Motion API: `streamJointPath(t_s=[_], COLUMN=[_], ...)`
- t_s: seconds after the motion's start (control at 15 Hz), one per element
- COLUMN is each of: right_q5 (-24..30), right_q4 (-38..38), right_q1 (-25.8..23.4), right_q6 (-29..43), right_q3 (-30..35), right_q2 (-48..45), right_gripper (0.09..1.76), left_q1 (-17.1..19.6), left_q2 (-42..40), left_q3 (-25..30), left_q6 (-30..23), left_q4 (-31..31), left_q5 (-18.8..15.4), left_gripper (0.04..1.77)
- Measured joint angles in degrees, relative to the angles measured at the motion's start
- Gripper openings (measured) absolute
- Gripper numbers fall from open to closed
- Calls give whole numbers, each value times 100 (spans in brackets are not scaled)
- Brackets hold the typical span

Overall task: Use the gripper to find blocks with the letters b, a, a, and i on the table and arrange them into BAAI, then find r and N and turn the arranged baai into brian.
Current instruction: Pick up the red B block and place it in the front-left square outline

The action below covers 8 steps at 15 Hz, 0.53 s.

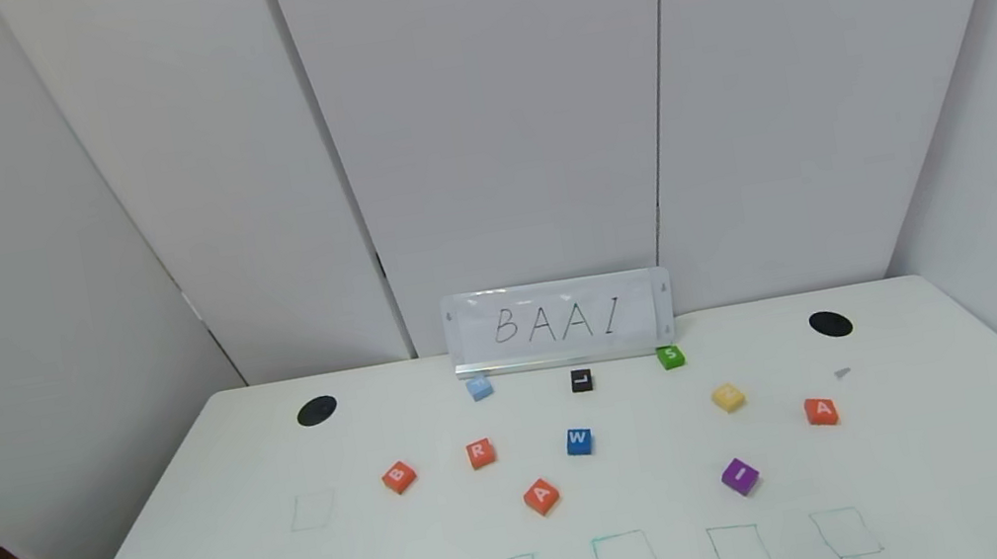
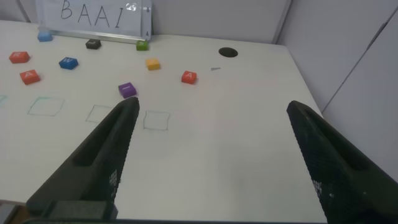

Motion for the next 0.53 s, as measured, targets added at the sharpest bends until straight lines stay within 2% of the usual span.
streamJointPath(t_s=[0.2, 0.53], right_q5=[4, -13], right_q4=[77, 556], right_q1=[0, 2], right_q6=[-22, -35], right_q3=[-63, -750], right_q2=[2, 372], right_gripper=[171, 171], left_q1=[0, -6], left_q2=[7, 578], left_q3=[-189, -859], left_q6=[38, 79], left_q4=[66, 158], left_q5=[-18, -113], left_gripper=[172, 172])
